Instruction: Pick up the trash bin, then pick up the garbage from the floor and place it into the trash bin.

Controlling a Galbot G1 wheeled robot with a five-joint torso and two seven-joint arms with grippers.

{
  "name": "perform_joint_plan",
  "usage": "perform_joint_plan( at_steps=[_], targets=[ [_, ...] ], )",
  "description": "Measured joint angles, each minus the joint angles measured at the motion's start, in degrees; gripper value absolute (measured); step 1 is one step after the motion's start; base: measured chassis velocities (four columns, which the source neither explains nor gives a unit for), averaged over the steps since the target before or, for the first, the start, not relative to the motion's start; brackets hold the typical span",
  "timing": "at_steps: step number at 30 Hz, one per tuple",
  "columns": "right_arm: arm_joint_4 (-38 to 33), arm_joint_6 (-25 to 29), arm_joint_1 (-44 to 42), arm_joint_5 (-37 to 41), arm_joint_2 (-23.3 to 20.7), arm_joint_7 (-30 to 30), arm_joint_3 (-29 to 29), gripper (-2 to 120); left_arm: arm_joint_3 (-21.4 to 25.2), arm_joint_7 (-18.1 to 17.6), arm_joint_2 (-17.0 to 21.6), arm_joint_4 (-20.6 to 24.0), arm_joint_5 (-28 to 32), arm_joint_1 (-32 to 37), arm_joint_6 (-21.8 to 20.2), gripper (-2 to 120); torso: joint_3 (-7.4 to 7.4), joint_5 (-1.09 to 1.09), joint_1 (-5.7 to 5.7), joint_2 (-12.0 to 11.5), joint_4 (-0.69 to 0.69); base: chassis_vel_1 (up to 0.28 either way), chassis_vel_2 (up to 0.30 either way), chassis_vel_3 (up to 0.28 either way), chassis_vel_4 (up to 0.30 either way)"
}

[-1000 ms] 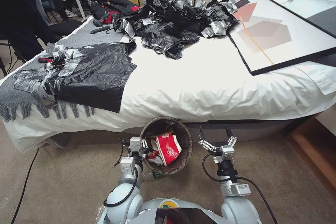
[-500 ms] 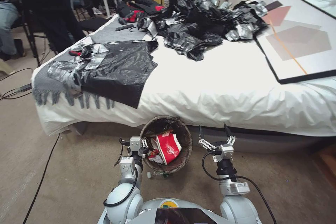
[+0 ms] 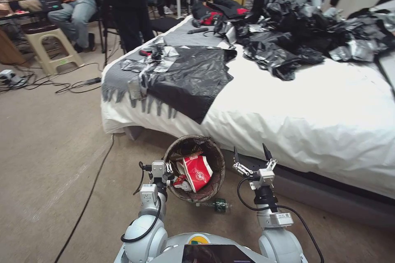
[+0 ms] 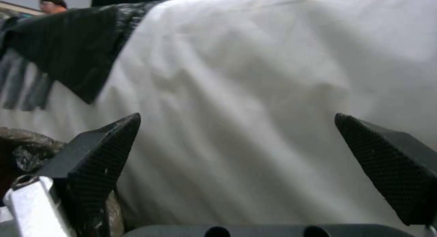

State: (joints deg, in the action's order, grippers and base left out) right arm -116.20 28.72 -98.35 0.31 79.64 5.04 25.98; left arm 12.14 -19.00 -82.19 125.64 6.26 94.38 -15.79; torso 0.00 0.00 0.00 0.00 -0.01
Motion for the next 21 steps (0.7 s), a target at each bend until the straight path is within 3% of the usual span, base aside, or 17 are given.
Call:
perform_joint_plan(
  at_steps=[11,16,21],
  targets=[
    [0.08,-0.09,0.10,0.09,-0.01,-0.08,0.01,100,0.00,0.03,-0.04,-0.01,0.00,0.03,0.10,3,0.00,-0.01,0.00,0.00,0.02,0.113,0.118,0.114,0.125],
    [0.13,-0.23,0.28,0.06,0.03,-0.23,-0.11,100,-0.02,0.03,-0.11,-0.17,0.08,0.02,0.71,3,0.00,0.00,0.00,0.00,-0.03,0.049,0.035,0.032,0.039],
    [0.15,-0.42,0.44,0.05,0.06,-0.26,-0.17,100,-0.02,0.11,-0.09,-0.33,0.08,-0.05,0.90,3,0.00,-0.01,0.00,0.00,0.03,0.000,0.000,0.000,0.000]
  ],
)
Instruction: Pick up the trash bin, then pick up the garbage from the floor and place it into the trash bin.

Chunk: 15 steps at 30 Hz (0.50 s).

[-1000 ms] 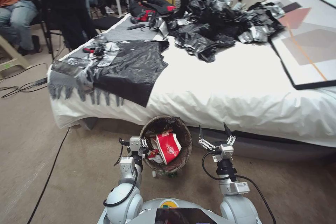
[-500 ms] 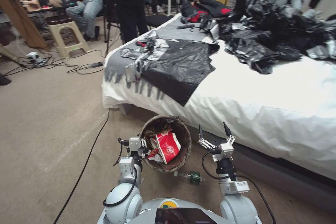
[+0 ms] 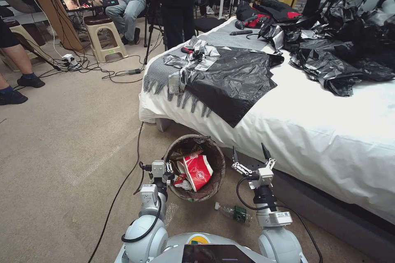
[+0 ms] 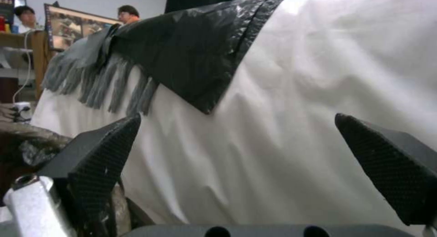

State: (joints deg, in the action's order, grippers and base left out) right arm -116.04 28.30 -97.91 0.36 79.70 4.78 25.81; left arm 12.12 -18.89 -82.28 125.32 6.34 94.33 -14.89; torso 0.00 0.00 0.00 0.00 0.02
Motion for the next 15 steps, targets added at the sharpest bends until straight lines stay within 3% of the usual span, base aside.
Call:
perform_joint_plan(
  at_steps=[7,12,15],
  targets=[
    [1.10,-0.98,0.22,-0.29,-1.38,-1.25,0.28,100,-0.08,0.03,0.06,-0.02,-0.03,0.02,0.04,3,0.00,0.01,0.00,0.00,-0.02,0.000,0.000,0.000,0.000],
    [5.31,-7.96,-0.32,-0.59,-4.80,-6.50,2.71,100,0.46,0.00,0.21,0.27,-0.01,-0.11,0.04,3,0.00,0.02,0.00,0.00,-0.02,0.000,0.000,0.000,0.000],
    [6.08,-9.14,-0.37,-0.78,-5.40,-7.58,2.96,100,0.49,-0.01,0.22,0.29,-0.01,-0.20,0.04,3,0.00,0.01,0.00,0.00,-0.02,0.000,0.000,0.000,0.000]
  ],
)
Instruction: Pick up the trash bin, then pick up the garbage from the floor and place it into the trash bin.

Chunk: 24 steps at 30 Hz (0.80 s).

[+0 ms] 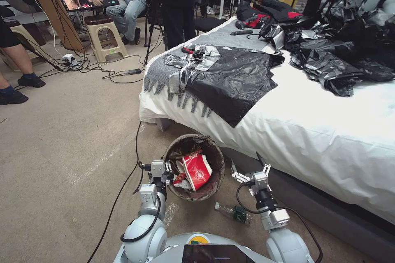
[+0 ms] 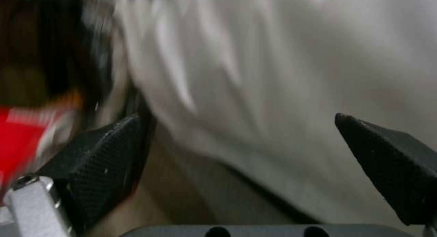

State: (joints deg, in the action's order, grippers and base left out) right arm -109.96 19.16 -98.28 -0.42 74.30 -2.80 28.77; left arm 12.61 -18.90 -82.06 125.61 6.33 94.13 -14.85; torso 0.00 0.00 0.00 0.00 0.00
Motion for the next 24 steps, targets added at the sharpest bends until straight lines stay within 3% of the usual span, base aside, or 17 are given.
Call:
perform_joint_plan(
  at_steps=[3,7,15,24],
  targets=[
    [2.24,-5.22,-0.88,0.41,-2.74,-2.52,0.15,100,0.05,-0.01,0.07,0.21,0.09,-0.26,-0.05,3,0.00,0.00,0.00,0.00,0.00,0.000,0.000,0.000,0.000],
    [3.40,-7.75,-1.88,1.72,-5.99,-5.54,0.07,100,0.19,-0.02,0.14,0.22,0.30,-0.62,-0.13,3,0.00,0.00,0.00,0.00,0.02,0.000,0.000,0.000,0.000],
    [9.07,-10.03,-1.78,3.29,-13.18,-11.07,-1.60,100,0.12,-0.06,0.06,0.13,0.38,-0.88,-0.23,3,0.00,0.01,0.00,0.00,0.00,0.000,0.000,0.000,0.000],
    [14.61,-10.17,-0.87,2.37,-15.45,-14.14,-2.44,100,-0.08,-0.07,-0.24,-0.05,0.21,-0.83,-0.25,3,0.00,0.00,0.00,0.00,0.01,0.000,0.000,0.000,0.000]
  ],
)
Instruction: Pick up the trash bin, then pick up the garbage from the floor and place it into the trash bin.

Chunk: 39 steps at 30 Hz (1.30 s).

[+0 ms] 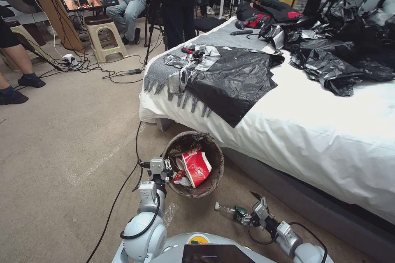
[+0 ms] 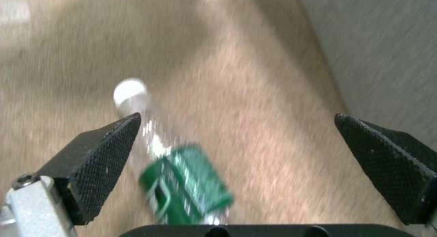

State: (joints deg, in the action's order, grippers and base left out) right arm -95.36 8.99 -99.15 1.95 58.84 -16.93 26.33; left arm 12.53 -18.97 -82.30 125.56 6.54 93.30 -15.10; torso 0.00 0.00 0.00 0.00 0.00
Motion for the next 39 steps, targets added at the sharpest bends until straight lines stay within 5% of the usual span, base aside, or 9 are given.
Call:
perform_joint_plan(
  at_steps=[14,39],
  targets=[
    [10.63,1.05,5.78,-2.84,1.12,-4.59,-1.25,100,-0.16,0.00,-0.20,-0.05,-0.24,0.01,-0.04,3,0.00,0.00,0.00,0.00,0.00,0.000,0.000,0.000,0.000],
    [15.50,2.55,10.10,-5.16,3.92,-4.96,-3.06,100,-0.44,-0.02,-0.30,-0.27,-0.45,0.16,-0.06,3,0.00,0.00,0.00,0.00,0.00,0.000,0.000,0.000,0.000]
  ],
)
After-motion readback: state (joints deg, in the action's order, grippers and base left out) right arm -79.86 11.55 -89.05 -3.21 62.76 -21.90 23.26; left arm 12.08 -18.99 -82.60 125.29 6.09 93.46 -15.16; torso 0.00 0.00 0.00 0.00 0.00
